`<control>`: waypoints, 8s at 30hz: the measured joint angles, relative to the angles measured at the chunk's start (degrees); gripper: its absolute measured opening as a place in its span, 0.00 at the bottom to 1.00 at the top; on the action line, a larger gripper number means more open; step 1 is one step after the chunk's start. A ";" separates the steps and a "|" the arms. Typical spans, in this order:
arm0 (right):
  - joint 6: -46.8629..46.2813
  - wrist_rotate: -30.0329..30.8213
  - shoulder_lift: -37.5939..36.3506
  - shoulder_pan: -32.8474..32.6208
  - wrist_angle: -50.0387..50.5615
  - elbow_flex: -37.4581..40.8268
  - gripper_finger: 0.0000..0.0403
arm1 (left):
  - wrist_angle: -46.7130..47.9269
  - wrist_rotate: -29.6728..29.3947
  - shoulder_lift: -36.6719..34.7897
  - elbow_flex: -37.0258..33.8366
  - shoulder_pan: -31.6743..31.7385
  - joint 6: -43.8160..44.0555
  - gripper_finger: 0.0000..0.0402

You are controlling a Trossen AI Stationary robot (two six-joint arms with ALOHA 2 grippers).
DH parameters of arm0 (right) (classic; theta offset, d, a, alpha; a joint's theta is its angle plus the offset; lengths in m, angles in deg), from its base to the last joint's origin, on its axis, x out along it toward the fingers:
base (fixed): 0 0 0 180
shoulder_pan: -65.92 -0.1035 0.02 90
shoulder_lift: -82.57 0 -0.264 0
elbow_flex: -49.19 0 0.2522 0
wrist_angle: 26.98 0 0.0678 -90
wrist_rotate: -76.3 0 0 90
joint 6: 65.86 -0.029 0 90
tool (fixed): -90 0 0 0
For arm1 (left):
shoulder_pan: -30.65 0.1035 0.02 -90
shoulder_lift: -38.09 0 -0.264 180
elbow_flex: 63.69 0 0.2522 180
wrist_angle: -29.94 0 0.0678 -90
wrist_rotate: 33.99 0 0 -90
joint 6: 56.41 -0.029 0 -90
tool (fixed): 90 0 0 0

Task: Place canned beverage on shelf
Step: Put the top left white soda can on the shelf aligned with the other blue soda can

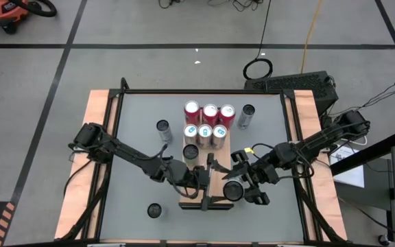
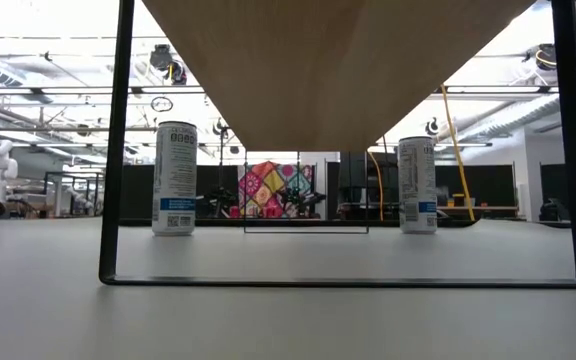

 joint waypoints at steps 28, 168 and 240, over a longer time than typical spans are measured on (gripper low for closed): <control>-2.41 2.46 -0.52 -0.40 2.17 0.00 0.55 | -0.72 -1.61 0.00 0.00 -0.60 0.05 0.60; 0.17 43.82 -5.01 -11.93 41.14 -13.57 0.61 | 17.49 -22.82 -2.11 0.07 -4.81 6.66 0.59; -10.39 45.52 -8.41 -12.94 53.88 -13.49 0.42 | 35.43 -26.89 -8.64 0.15 -8.17 10.75 0.93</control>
